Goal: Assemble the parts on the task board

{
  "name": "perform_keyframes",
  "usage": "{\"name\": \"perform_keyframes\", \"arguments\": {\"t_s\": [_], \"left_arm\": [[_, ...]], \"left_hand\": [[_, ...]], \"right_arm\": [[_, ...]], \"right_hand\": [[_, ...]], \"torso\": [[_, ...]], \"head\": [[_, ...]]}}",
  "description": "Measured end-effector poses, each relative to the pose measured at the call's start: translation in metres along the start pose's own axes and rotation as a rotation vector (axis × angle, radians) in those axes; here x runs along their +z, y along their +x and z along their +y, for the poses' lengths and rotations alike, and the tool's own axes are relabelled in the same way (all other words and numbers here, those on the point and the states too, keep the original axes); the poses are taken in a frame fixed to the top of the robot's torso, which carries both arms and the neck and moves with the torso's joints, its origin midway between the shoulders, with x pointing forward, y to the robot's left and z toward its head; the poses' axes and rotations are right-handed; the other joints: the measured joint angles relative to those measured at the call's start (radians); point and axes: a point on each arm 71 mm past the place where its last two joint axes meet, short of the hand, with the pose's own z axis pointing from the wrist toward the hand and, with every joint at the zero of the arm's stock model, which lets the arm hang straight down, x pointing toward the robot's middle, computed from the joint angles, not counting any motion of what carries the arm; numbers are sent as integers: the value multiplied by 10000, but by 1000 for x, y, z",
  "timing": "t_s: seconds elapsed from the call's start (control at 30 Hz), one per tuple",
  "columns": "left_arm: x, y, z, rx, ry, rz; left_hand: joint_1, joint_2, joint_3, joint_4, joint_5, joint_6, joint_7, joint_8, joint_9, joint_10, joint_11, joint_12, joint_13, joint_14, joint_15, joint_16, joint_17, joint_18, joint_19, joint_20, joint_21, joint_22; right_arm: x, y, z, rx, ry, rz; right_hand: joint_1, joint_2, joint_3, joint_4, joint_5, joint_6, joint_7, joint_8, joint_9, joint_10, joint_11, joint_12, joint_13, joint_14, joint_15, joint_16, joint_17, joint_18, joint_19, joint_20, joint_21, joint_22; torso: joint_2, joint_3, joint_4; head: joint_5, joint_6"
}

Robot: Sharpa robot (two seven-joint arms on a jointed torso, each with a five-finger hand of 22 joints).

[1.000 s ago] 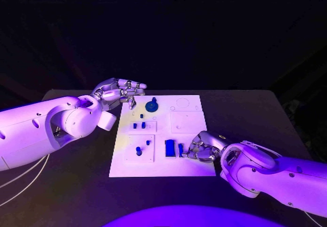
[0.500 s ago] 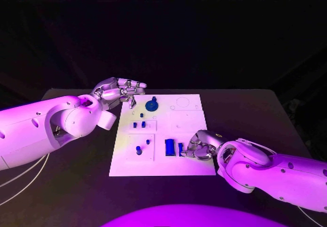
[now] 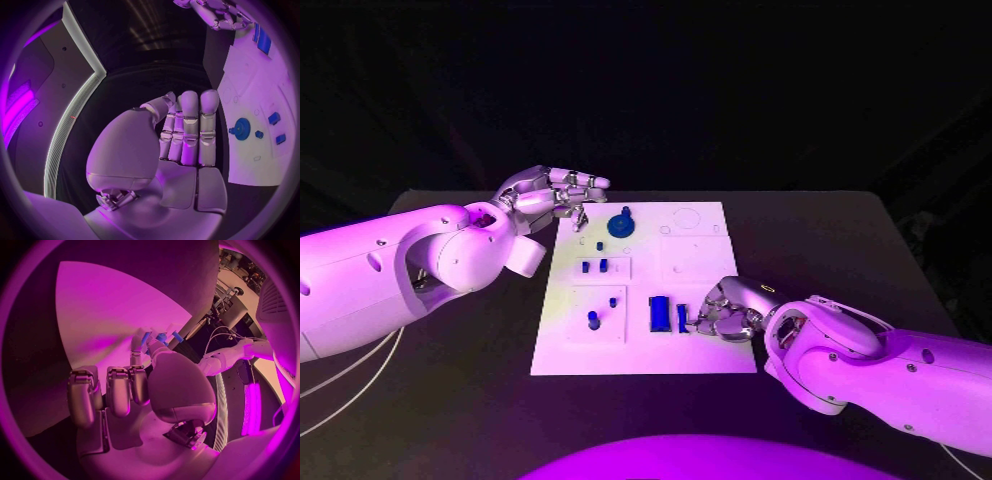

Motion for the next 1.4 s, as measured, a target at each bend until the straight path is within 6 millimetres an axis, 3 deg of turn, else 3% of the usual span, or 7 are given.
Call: {"name": "perform_keyframes", "arguments": {"t_s": [0.27,0.43,0.67,0.73,0.9,1.13,1.4], "left_arm": [[2,-3,2,15,-5,-91],[6,-6,8,-13,-26,-286],[17,-15,19,-328,135,-1026],[20,-16,23,-474,183,-1247],[27,-19,33,-852,313,-1863],[40,-24,42,-1143,496,-2797],[41,-31,46,-1225,573,-3416]], "left_hand": [[-58,58,-75,75,0,-68,-1,6,0,-59,23,71,0,-9,9,0,-27,0,-134,23,-185,-142],[-362,-20,-350,350,0,-199,125,81,-15,-471,140,25,-150,-1061,204,-691,-424,247,-1299,185,-1676,-1314],[-436,-40,-799,799,3,-629,307,87,-170,-1018,551,-719,-976,-2751,853,-4049,-2257,-161,-2935,779,-1786,-786],[-343,48,-1044,931,219,-794,359,87,-340,-963,609,-1080,-1496,-2476,987,-5723,-3019,-624,-4333,847,23,1219],[-261,132,-1628,1122,20,-1219,356,-258,-454,-1251,896,-1793,-1804,-2895,1406,-7885,-3843,-626,-5471,1165,2888,3862],[-310,277,-2260,1198,21,-1740,126,-731,-472,-1714,1359,-2530,-1809,-3456,1808,-8917,-4287,-627,-6287,1535,3351,4021],[-1722,659,-2581,952,-154,-2695,-36,-969,-692,-2727,1102,-2746,-2031,-4404,1613,-9181,-4513,-850,-6959,1311,2043,2786]], "right_arm": [[5,-33,-4,1547,-682,-540],[23,-62,-21,3235,-855,-940],[54,-94,-48,5932,-752,-1624],[61,-101,-53,6492,-793,-1804],[81,-116,-63,7638,-966,-2333],[95,-122,-67,8303,-1228,-2678],[99,-124,-68,8524,-1373,-2798]], "right_hand": [[604,-100,-349,-73,667,-1071,551,-707,-361,-742,453,-2699,2,11,327,-1719,-259,466,-367,251,-2998,8],[1439,75,-380,-224,700,-1819,990,-1201,-624,-3745,883,-8002,-2543,-1653,742,-6844,-4970,1494,-3397,617,-9504,-859],[2210,52,242,-69,42,-2411,1509,-1922,-1446,-4797,1540,-11478,-6370,-3565,1625,-11380,-7665,1555,-5280,1451,-13195,-3457],[2210,52,310,-1,-87,-2387,1534,-2116,-1701,-4908,1673,-12066,-7251,-4000,1847,-12239,-8190,1556,-5547,1718,-13799,-4069],[2259,109,137,-31,-582,-2230,1555,-2763,-2553,-4766,1957,-13097,-9483,-4346,2270,-13953,-9646,1556,-6089,2261,-15009,-6053],[1944,583,-797,-381,-697,-2231,1555,-2827,-3770,-4684,2220,-13884,-11716,-4538,2506,-14640,-11671,1555,-6612,2679,-15045,-8790],[454,784,-1230,-732,-853,-3299,1407,-3070,-4303,-5774,2152,-14158,-12586,-5651,2379,-14859,-12560,1556,-7525,2394,-15251,-9996]], "torso": [[-74,-38,-18],[-234,-100,-37],[-563,-216,-37],[-654,-255,-34],[-817,-302,-29],[-1014,-290,-50],[-1095,-247,-76]], "head": [[-1,187],[-28,360],[-78,693],[-102,844],[-148,1273],[-113,1598],[-73,1764]]}}
